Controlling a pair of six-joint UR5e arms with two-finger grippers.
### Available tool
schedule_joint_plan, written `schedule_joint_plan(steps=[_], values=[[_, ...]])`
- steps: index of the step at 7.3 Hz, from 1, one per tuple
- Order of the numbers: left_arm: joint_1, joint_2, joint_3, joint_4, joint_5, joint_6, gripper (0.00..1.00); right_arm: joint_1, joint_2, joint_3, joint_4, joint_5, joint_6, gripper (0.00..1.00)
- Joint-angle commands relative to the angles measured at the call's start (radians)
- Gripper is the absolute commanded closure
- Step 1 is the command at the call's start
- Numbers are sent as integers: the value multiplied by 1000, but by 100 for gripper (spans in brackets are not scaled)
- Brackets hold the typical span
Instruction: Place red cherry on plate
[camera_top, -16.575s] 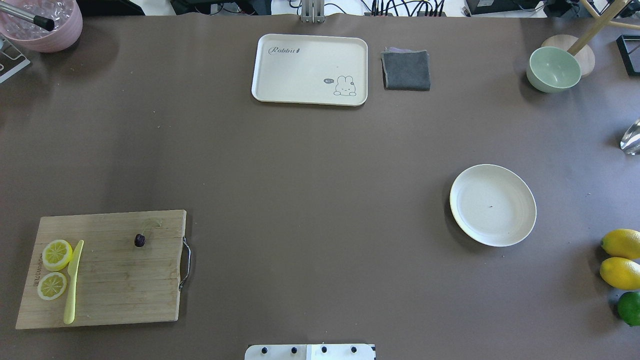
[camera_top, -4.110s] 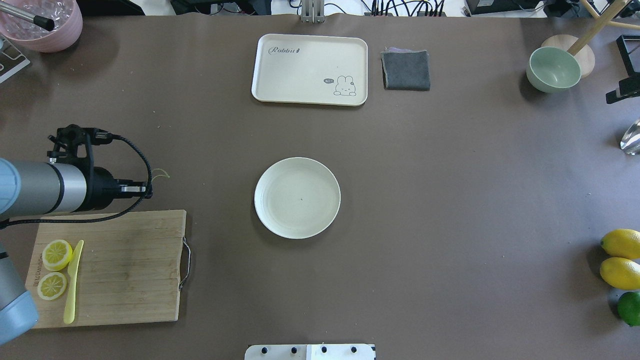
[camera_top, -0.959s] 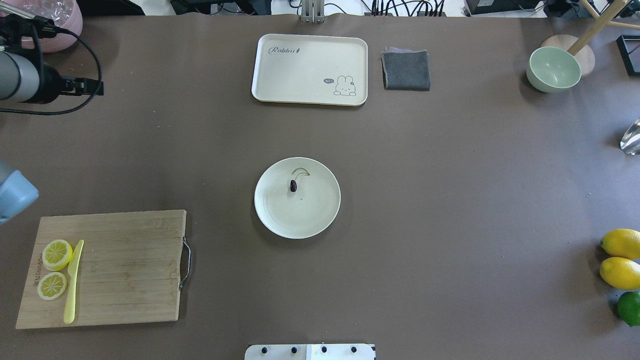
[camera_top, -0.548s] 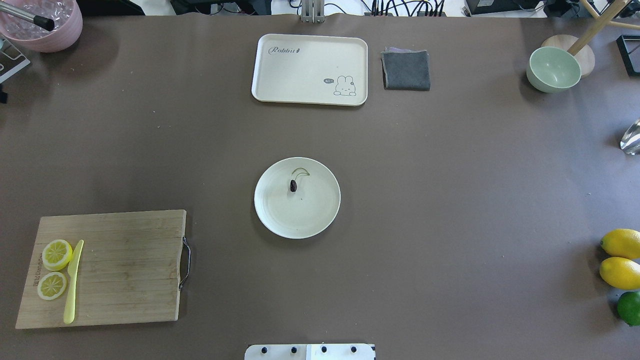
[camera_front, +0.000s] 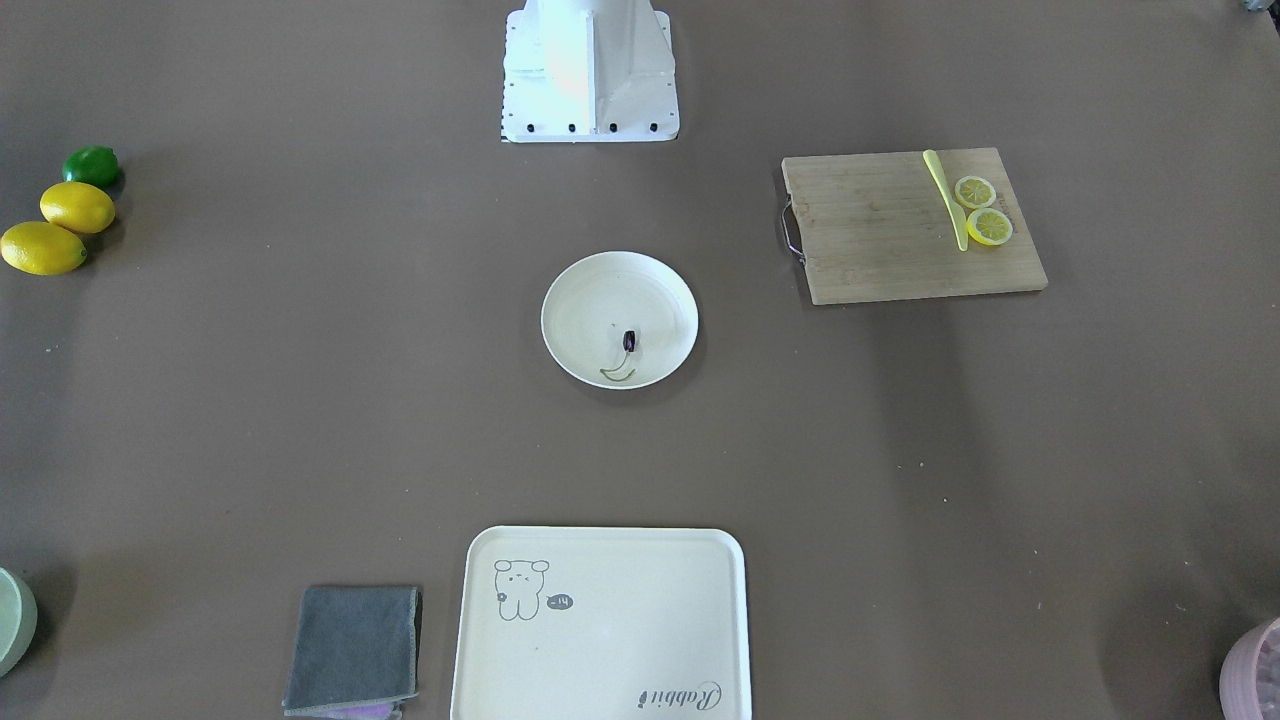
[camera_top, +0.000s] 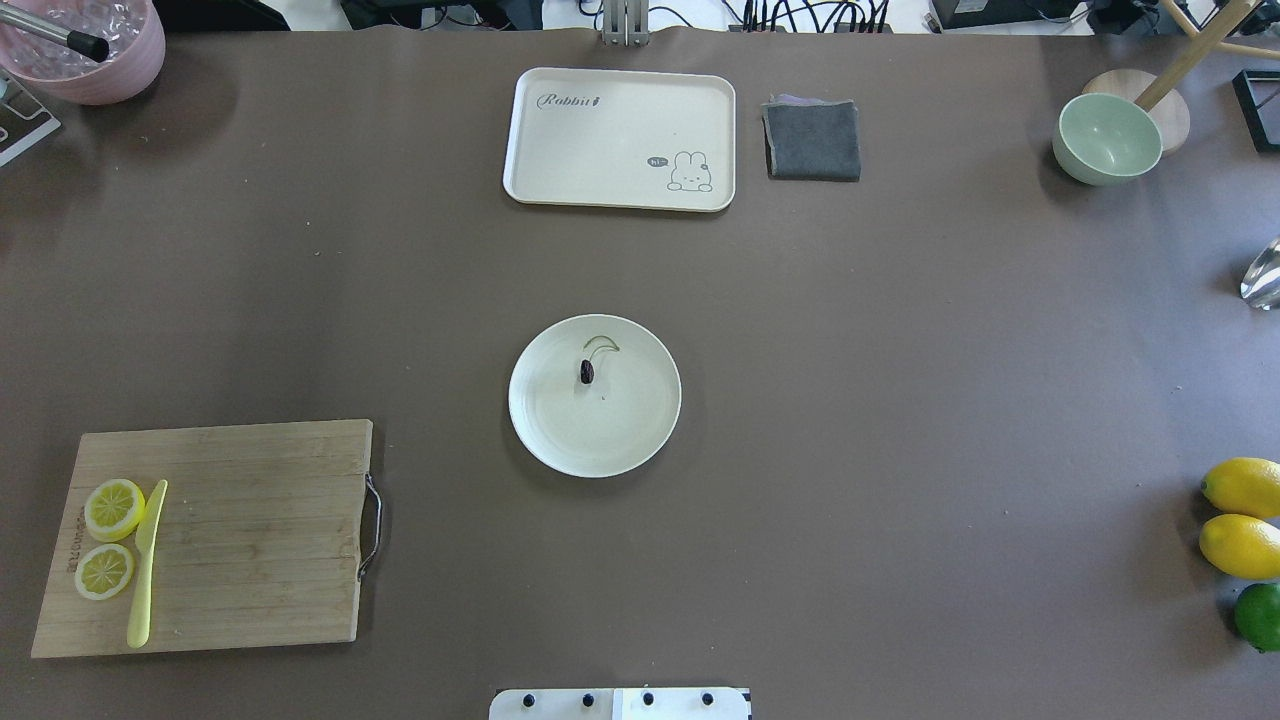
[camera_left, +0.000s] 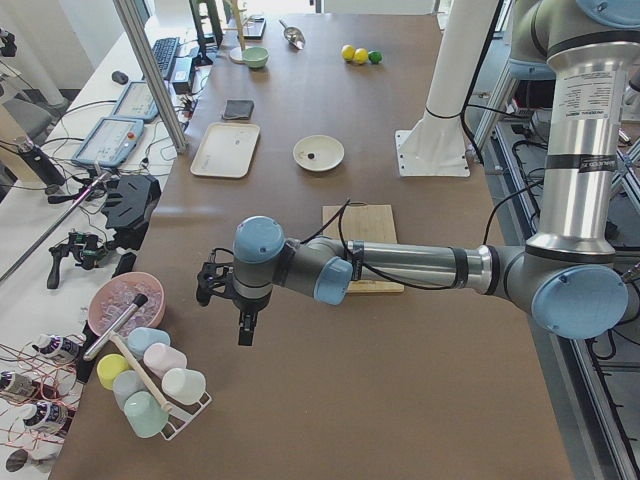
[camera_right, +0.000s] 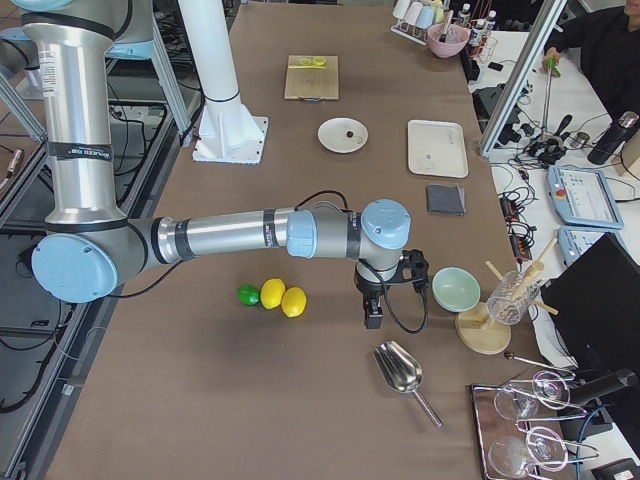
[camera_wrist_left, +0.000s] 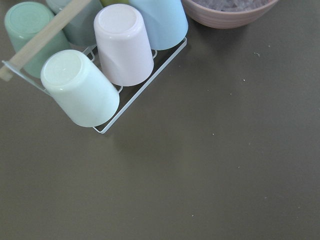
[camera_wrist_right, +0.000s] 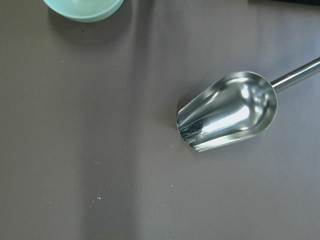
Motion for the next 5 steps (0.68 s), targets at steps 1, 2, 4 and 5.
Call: schedule_joint_plan(steps=[1,2,4,5], values=[[-15,3,11,-2,-17,4,2,0,-1,1,3,-3,-2,0],[-17,3,9,-3,-17,4,2,0,-2,1,4,-3,-3,0],[-15,23,5,-8,-17,4,2,3,-2,17,4,-6,-2,0],[-15,23,6,-8,-17,4,2,3,-2,21,4,-6,0,0]])
